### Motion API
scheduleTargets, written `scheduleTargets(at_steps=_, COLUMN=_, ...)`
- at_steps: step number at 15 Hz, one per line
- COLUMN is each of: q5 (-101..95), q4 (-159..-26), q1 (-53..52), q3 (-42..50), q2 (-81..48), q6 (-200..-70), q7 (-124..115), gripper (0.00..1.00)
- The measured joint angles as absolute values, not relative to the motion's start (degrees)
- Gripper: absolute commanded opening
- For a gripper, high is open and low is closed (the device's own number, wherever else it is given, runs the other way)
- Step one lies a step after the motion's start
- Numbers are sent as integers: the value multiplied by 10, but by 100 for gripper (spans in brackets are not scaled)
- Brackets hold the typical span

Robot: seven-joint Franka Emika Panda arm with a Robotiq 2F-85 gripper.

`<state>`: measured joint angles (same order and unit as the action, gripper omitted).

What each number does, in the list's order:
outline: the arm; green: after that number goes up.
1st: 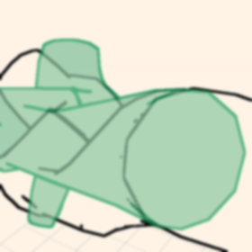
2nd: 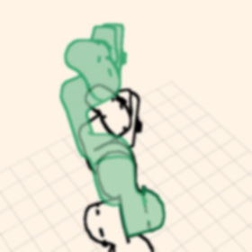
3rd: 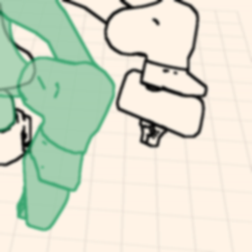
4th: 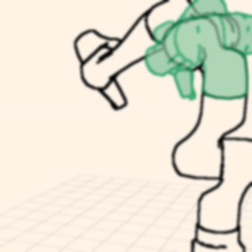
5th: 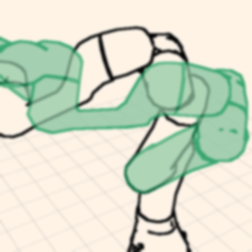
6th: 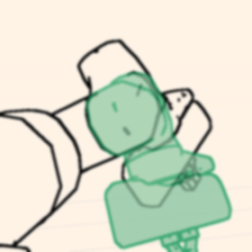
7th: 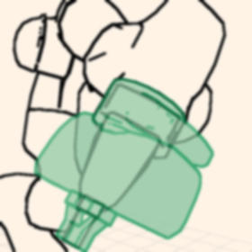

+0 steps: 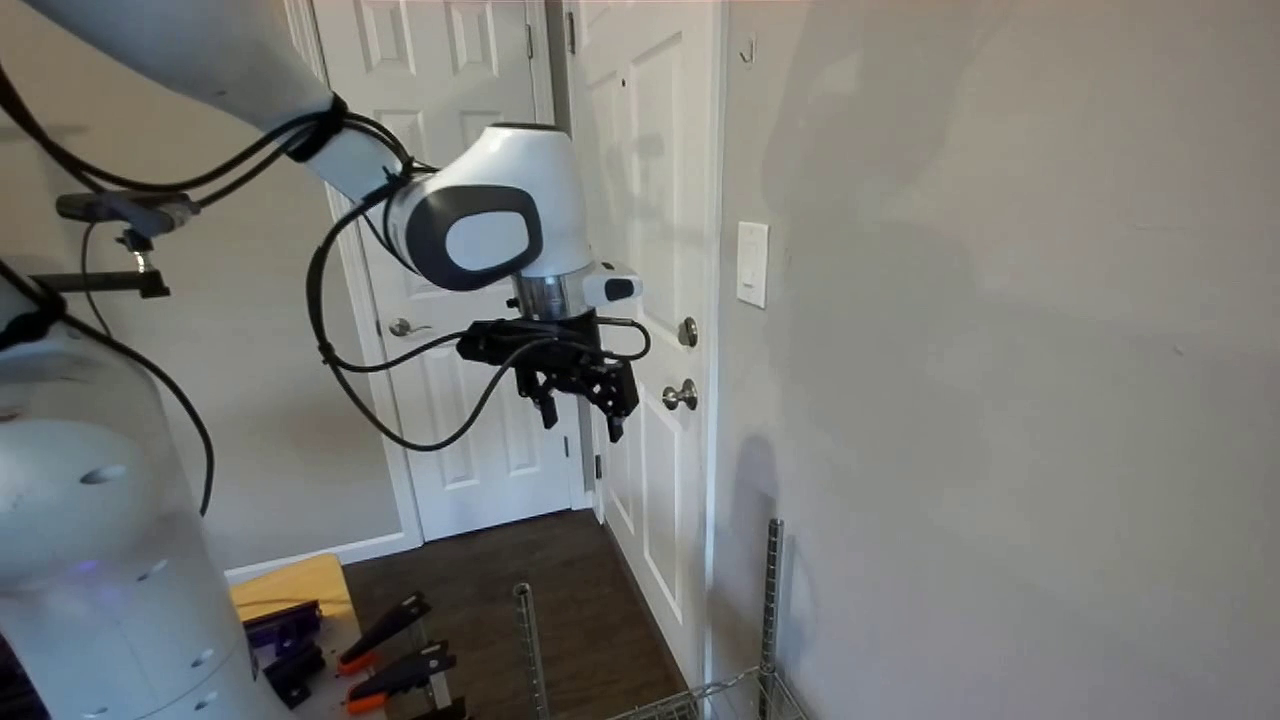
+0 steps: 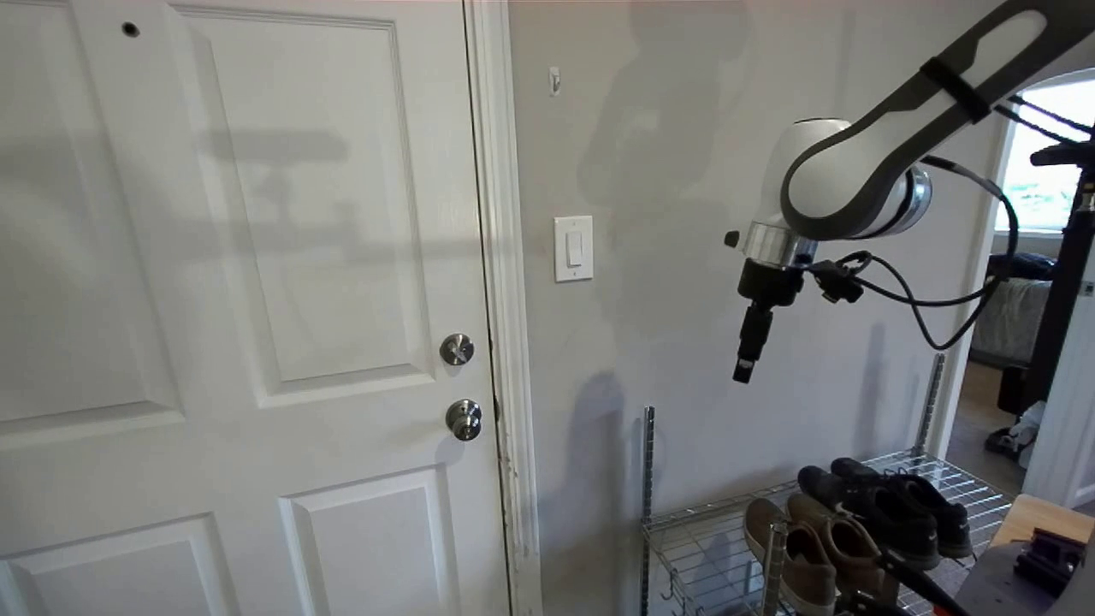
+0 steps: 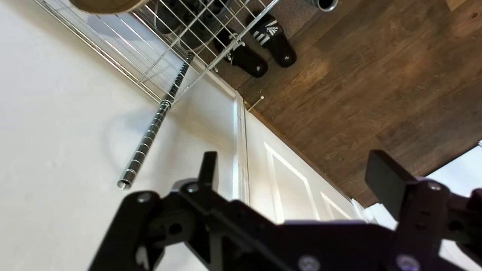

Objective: Turn off the light

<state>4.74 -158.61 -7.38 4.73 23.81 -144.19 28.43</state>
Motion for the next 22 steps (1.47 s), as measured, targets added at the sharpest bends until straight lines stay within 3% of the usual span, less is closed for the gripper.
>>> scheduleTargets(at_steps=6, q5=29, q4=-1509, q1=-102, q3=-25, q2=143, q6=-1517, q7=196, gripper=100)
scheduleTargets(at_steps=13, q5=29, q4=-1481, q1=-88, q3=-26, q2=106, q6=-1620, q7=133, gripper=100)
scheduleTargets(at_steps=22, q5=97, q4=-1514, q1=-110, q3=-26, q2=65, q6=-1889, q7=129, gripper=100)
